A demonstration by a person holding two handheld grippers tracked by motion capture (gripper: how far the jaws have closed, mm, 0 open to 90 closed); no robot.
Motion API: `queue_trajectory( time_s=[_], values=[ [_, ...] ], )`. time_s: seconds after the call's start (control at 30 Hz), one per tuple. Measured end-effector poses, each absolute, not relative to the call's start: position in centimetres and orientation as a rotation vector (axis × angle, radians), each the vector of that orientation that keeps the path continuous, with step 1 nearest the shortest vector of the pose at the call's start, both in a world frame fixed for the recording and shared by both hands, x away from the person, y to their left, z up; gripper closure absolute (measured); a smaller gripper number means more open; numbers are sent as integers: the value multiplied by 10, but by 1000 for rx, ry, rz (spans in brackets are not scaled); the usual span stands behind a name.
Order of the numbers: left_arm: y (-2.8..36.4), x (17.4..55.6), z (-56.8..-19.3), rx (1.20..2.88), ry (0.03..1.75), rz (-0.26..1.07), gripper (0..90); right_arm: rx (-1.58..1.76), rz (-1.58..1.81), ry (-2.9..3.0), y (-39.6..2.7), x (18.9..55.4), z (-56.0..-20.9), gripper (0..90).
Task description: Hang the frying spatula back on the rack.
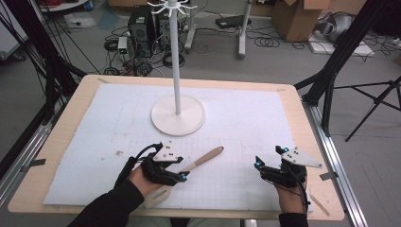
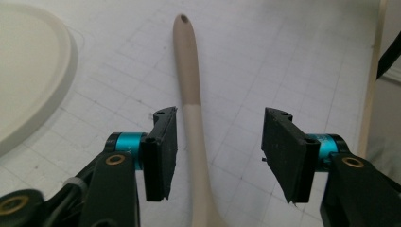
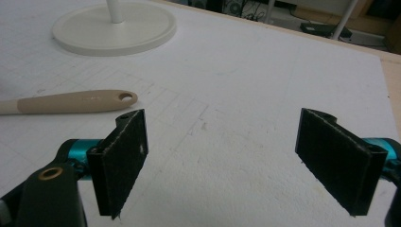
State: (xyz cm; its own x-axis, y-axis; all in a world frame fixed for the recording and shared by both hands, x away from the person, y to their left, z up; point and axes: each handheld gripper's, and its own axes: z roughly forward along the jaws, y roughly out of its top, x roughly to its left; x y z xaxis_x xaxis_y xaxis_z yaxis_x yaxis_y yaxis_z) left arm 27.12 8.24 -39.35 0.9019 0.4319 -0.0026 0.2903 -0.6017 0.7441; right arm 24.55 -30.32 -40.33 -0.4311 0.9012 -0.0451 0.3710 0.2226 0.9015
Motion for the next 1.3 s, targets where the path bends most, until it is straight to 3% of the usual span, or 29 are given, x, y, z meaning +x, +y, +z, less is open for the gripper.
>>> queue_trajectory(
  time_s=[0.87, 1.03, 1.3],
  values=[
    [73, 278, -416, 2524, 569, 242, 700, 1176, 1174, 1914, -303, 246, -403, 164],
    [74, 280, -417, 2523, 576, 236, 690, 1177, 1171, 1919, -303, 246, -404, 164],
    [78, 286, -418, 2505, 639, 220, 570, 1176, 1169, 1922, -303, 246, -404, 165]
  ],
)
